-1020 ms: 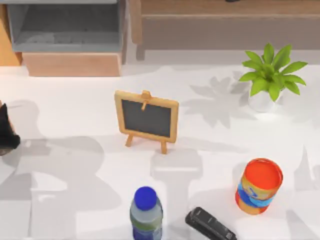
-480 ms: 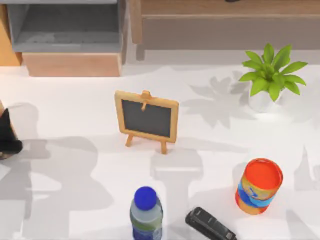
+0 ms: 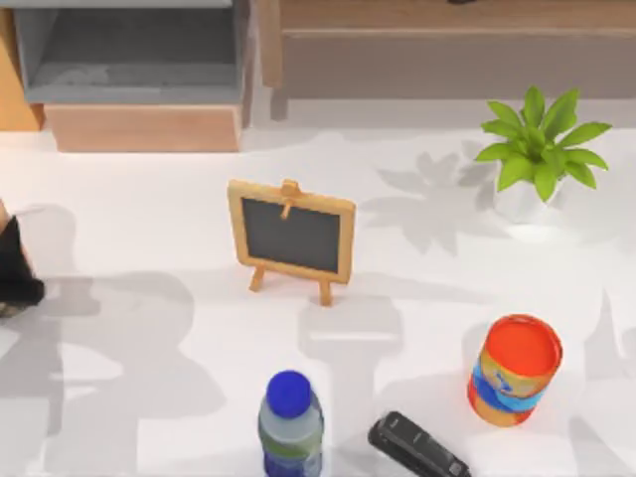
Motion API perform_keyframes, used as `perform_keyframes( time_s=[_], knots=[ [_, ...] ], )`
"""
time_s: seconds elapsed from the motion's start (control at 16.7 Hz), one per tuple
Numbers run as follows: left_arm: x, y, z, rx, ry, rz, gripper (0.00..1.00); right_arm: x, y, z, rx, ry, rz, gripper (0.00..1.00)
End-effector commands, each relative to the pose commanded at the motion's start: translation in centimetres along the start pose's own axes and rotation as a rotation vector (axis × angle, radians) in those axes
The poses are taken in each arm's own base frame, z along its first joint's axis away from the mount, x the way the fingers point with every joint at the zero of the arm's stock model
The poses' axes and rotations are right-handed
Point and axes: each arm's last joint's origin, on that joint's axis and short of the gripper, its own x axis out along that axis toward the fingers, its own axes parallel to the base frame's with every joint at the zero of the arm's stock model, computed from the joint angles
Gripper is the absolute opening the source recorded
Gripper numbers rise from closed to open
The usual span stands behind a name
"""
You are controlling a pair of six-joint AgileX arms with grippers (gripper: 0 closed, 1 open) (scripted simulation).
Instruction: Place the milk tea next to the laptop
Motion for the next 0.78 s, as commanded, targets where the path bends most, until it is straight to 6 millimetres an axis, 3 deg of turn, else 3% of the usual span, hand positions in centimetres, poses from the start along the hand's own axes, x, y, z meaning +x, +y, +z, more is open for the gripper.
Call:
perform_keyframes(
  time_s=[0.42, 0.78],
  knots=[
    [0.0, 0.0, 0.0, 0.0, 0.0, 0.0, 0.98, 0.0, 0.0, 0.0, 0.0, 0.0, 0.0, 1.0],
    [0.0, 0.0, 0.0, 0.0, 0.0, 0.0, 1.0, 0.0, 0.0, 0.0, 0.0, 0.0, 0.0, 1.0]
  ],
)
